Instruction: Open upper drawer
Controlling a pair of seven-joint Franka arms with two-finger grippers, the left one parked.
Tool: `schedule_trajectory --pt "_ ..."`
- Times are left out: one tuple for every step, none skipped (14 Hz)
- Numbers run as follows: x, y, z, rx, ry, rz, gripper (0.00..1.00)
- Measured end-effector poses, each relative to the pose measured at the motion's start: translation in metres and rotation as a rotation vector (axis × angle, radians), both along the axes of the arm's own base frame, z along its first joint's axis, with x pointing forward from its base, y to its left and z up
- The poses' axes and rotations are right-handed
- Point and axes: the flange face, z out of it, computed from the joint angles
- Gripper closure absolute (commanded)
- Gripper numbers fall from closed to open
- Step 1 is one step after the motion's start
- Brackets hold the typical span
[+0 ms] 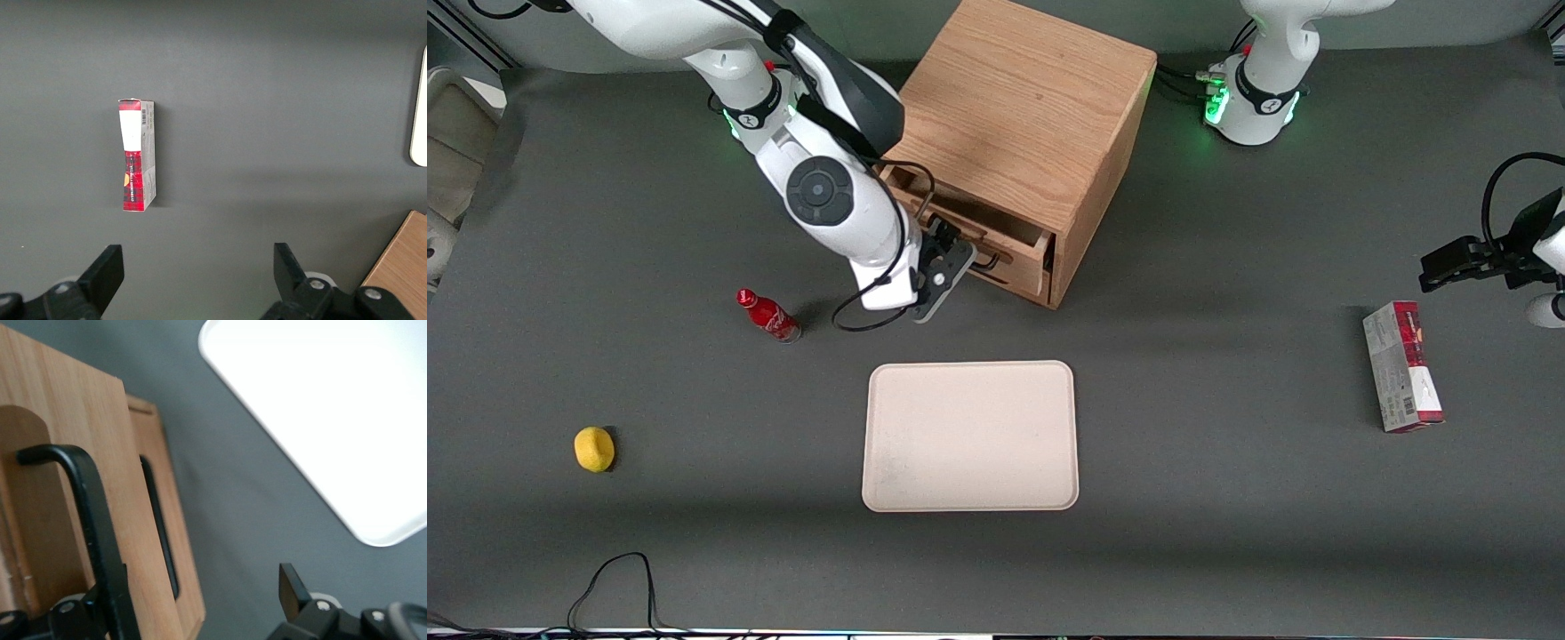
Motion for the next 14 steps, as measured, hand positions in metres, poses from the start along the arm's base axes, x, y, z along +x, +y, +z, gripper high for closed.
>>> schedule_trajectory --pt "0.013 -0.008 0.004 0.002 -0.016 -0.019 0.00" --pt "0.025 -0.016 0.009 0.004 -0.031 -0.033 0.00" --pt "0.035 -0.023 0.012 0.002 -0.045 -0.046 0.00" --pt "0.045 -0.030 0.013 -0.003 -0.059 -0.057 0.00" --pt "0.054 -0.037 0.013 -0.010 -0.074 -0.065 0.00" --pt "0.063 -0.043 0.014 -0.015 -0.086 -0.073 0.00" --pt "0.069 -0.047 0.013 -0.018 -0.093 -0.081 0.00" --pt "0.075 -0.051 0.014 -0.019 -0.097 -0.089 0.00" --pt "0.078 -0.054 0.015 -0.021 -0.096 -0.094 0.00" --pt "0.081 -0.058 0.018 -0.028 -0.091 -0.099 0.00" --pt "0.084 -0.061 0.023 -0.032 -0.091 -0.105 0.00" --pt "0.088 -0.065 0.029 -0.033 -0.096 -0.111 0.00" --pt "0.091 -0.068 0.034 -0.034 -0.103 -0.116 0.00" --pt "0.094 -0.071 0.036 -0.041 -0.115 -0.115 0.00"
